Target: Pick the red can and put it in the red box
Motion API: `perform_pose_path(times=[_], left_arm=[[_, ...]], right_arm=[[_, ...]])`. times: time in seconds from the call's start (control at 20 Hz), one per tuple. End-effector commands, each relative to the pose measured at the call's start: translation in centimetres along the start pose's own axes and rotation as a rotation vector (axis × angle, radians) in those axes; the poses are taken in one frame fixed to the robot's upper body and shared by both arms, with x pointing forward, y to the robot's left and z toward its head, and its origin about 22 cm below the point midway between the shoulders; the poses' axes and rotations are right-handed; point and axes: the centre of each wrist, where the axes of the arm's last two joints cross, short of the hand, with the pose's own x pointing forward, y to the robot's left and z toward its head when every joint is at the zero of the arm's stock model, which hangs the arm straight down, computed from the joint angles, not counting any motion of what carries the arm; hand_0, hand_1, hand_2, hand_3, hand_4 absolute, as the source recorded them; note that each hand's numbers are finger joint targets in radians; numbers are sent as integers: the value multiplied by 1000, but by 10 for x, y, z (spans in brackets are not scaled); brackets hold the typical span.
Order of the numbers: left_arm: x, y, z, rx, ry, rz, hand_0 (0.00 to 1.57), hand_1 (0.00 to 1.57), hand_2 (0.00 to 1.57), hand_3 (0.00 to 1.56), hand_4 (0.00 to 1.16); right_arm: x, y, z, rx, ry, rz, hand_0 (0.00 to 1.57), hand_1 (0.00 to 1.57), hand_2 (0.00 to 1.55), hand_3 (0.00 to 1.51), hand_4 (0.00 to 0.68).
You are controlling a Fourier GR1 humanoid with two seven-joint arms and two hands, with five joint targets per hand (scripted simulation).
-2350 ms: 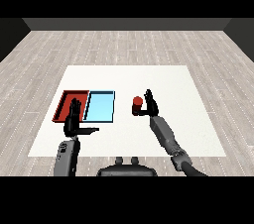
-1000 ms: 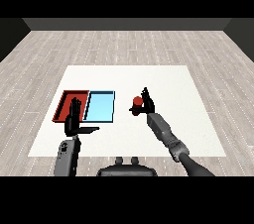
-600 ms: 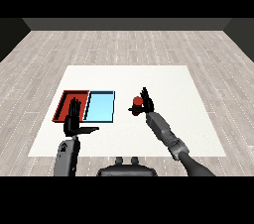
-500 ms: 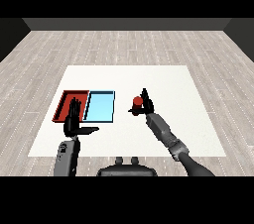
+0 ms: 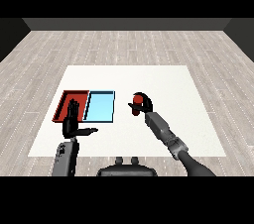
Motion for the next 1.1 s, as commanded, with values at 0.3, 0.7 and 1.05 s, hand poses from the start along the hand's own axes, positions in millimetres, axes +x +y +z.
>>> perform_pose_path(times=[0.3,0.7,1.05], left_arm=[[-9,6,-9,-20,-6,-30,0,0,0,0,0],[-10,-19,-6,-55,38,10,0,0,0,0,0],[-11,-47,-13,-117,52,7,0,0,0,0,0]], right_arm=[[-9,-5,12,-6,-58,85,1459,1459,1452,1421,643],[35,14,-13,8,-155,106,1445,1445,1447,1407,658],[49,23,-13,29,-201,77,1437,1437,1449,1414,649]])
